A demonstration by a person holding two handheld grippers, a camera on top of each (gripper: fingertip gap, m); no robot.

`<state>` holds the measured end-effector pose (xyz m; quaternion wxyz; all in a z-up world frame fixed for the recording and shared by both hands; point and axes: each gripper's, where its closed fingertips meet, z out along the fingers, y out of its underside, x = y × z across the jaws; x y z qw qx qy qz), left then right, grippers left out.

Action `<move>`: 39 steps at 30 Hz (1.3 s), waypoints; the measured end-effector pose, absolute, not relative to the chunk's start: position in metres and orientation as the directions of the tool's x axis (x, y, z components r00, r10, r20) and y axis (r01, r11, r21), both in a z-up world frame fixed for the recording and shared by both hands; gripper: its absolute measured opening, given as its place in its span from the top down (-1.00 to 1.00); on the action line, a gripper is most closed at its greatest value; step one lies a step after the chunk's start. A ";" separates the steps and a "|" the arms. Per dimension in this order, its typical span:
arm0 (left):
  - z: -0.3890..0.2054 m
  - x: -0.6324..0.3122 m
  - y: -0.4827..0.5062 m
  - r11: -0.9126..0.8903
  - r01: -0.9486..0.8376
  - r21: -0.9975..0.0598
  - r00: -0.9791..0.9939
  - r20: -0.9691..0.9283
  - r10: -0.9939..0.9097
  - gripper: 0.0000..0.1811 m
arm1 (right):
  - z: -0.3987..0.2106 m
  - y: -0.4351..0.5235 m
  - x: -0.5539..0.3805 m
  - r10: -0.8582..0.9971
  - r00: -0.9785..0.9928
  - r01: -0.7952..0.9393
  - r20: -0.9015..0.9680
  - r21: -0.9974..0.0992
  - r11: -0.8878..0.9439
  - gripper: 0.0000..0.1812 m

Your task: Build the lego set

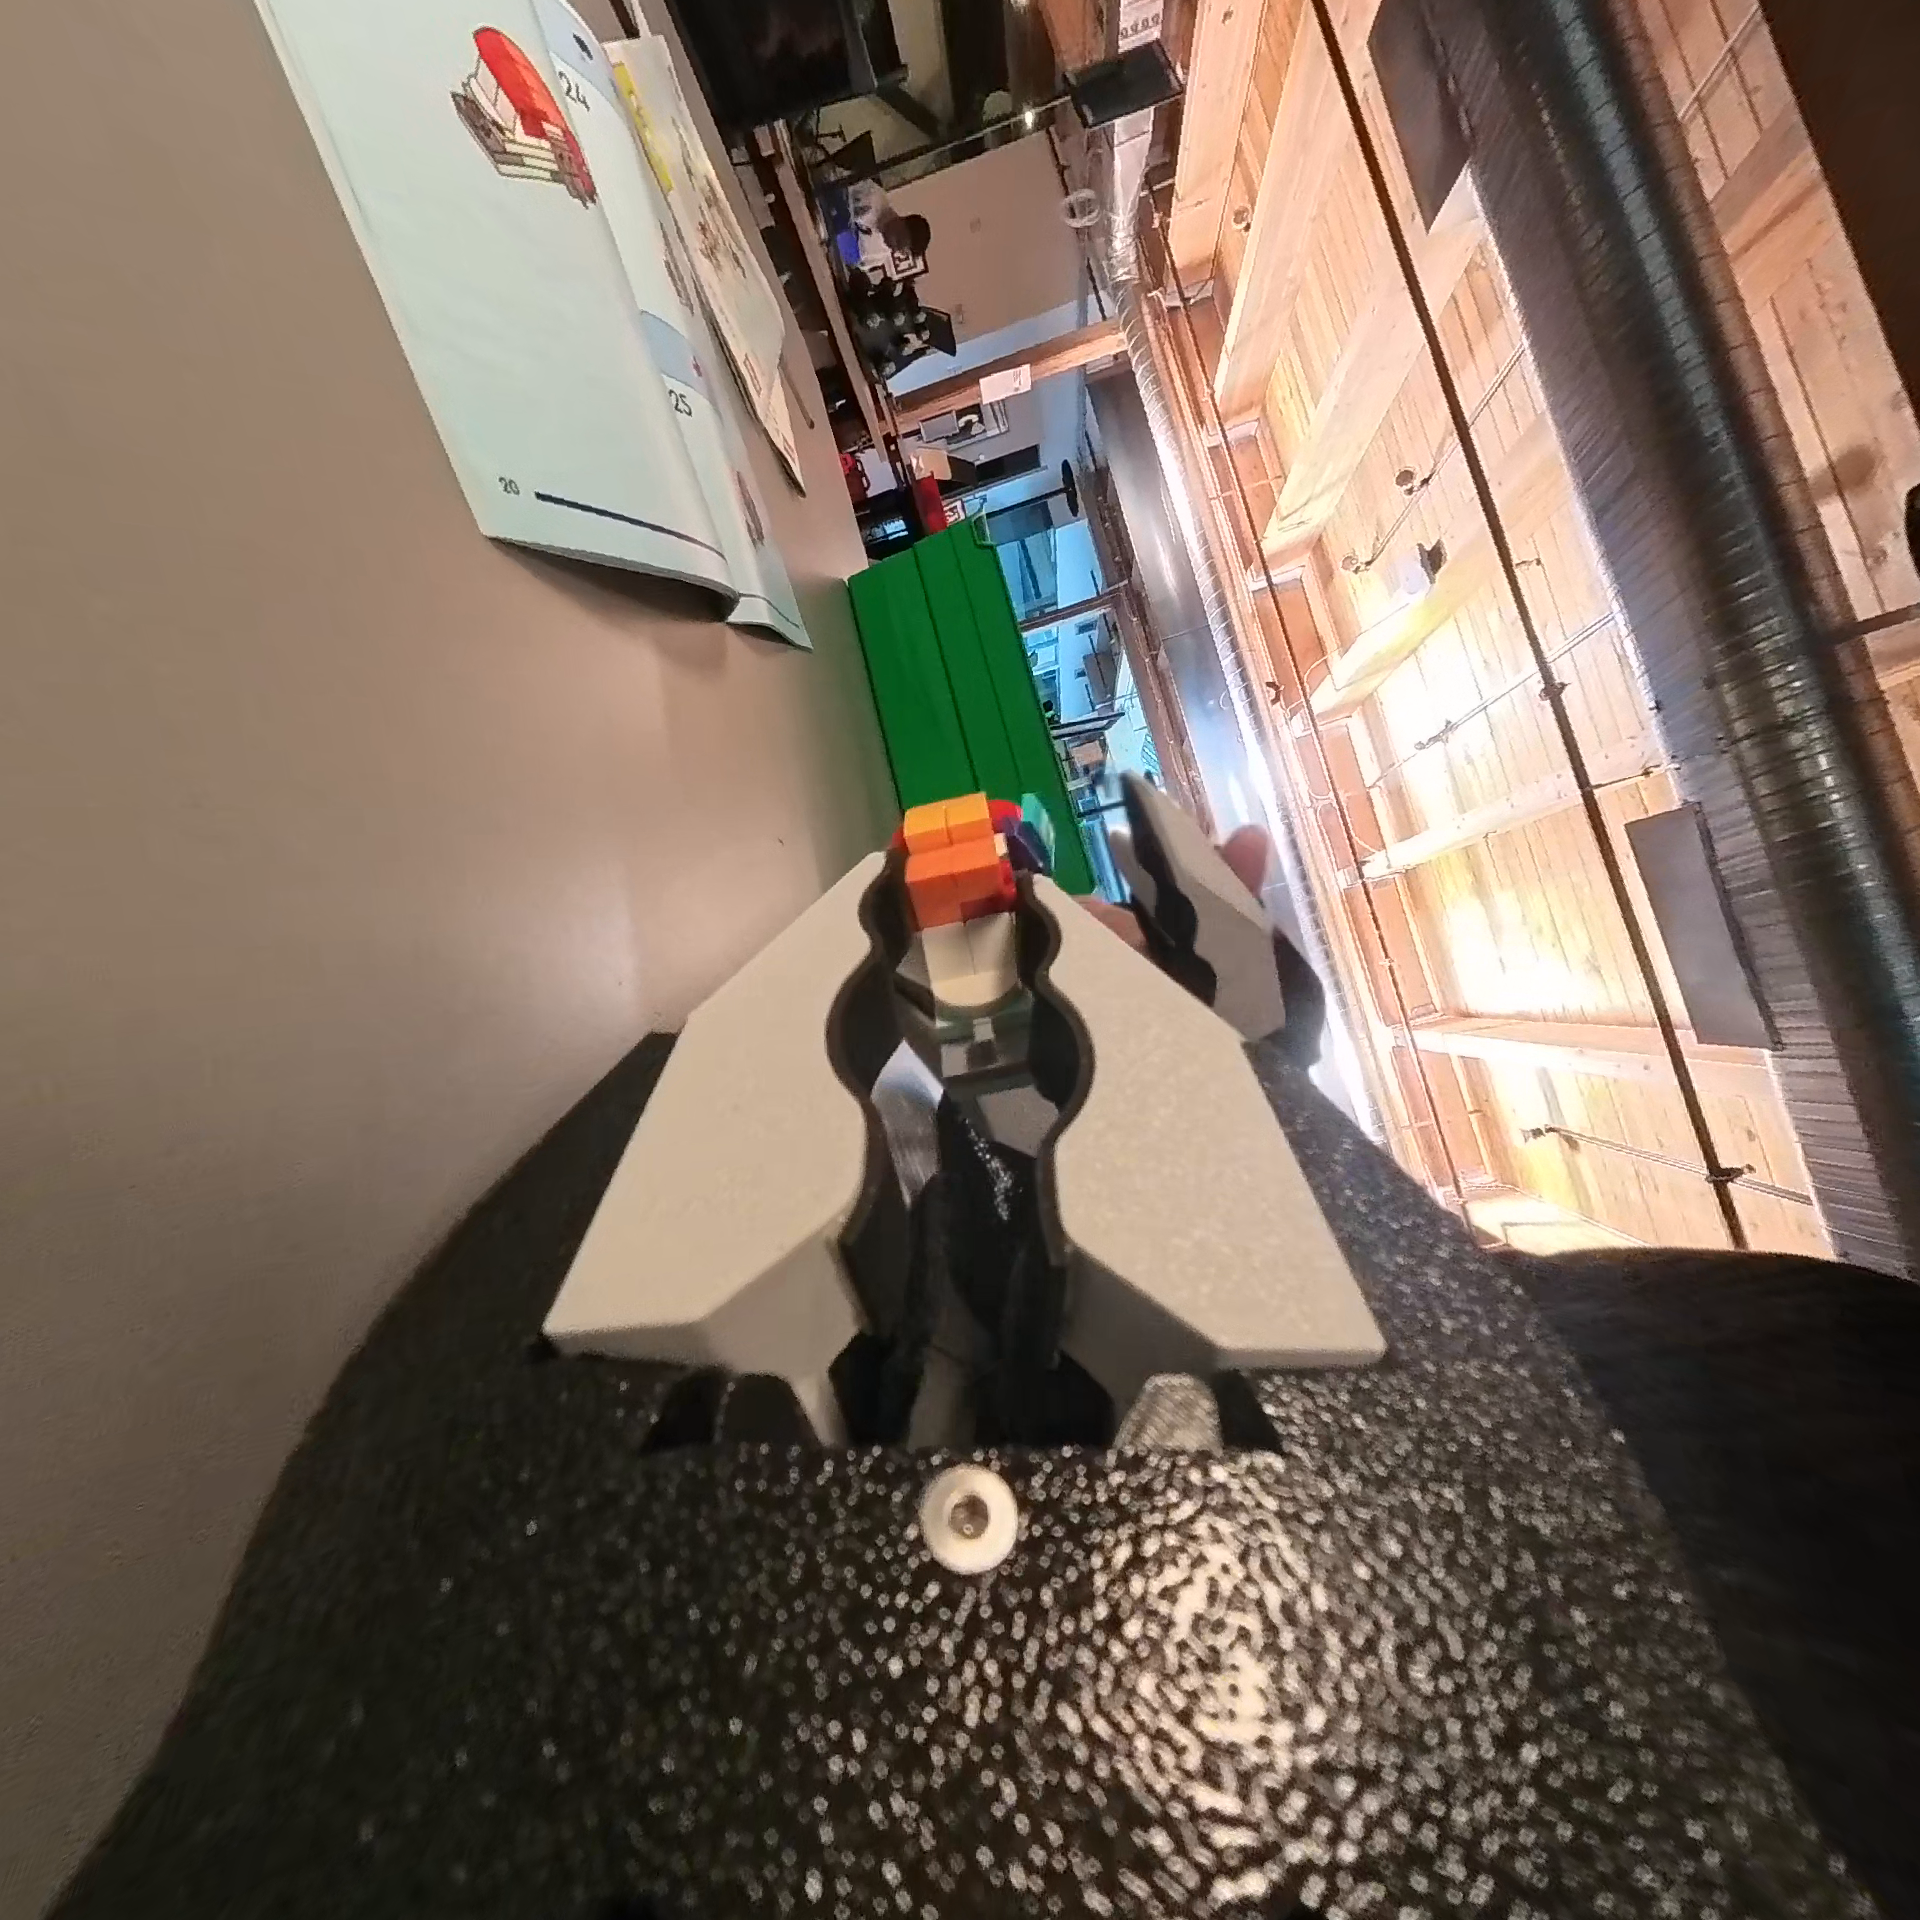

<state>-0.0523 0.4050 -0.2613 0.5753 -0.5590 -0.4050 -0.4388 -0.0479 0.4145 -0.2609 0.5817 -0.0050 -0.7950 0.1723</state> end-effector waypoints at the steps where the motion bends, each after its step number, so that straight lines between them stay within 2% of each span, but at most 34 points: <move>1: -0.262 -0.052 0.405 -0.011 0.958 -0.287 0.287 0.957 -0.050 0.81 | -0.261 0.411 -0.049 0.162 -0.303 -0.224 0.939 -0.236 0.946 0.26; 6: -0.264 -0.052 0.406 -0.019 0.959 -0.283 0.282 0.959 -0.040 0.81 | -0.262 0.408 -0.057 0.062 -0.265 -0.277 0.962 -0.138 0.951 0.28; 10: -0.264 -0.052 0.406 -0.019 0.961 -0.277 0.277 0.960 -0.038 0.81 | -0.269 0.409 -0.061 -0.009 -0.252 -0.303 0.968 -0.070 0.950 0.43; 13: -0.264 -0.052 0.406 -0.017 0.962 -0.273 0.272 0.961 -0.042 0.81 | -0.269 0.409 -0.063 -0.031 -0.228 -0.315 0.973 -0.043 0.948 0.47; 39: -0.265 -0.048 0.407 -0.047 0.963 -0.264 0.262 0.964 -0.047 0.81 | -0.281 0.402 -0.063 0.025 -0.247 -0.298 0.969 -0.101 0.949 0.53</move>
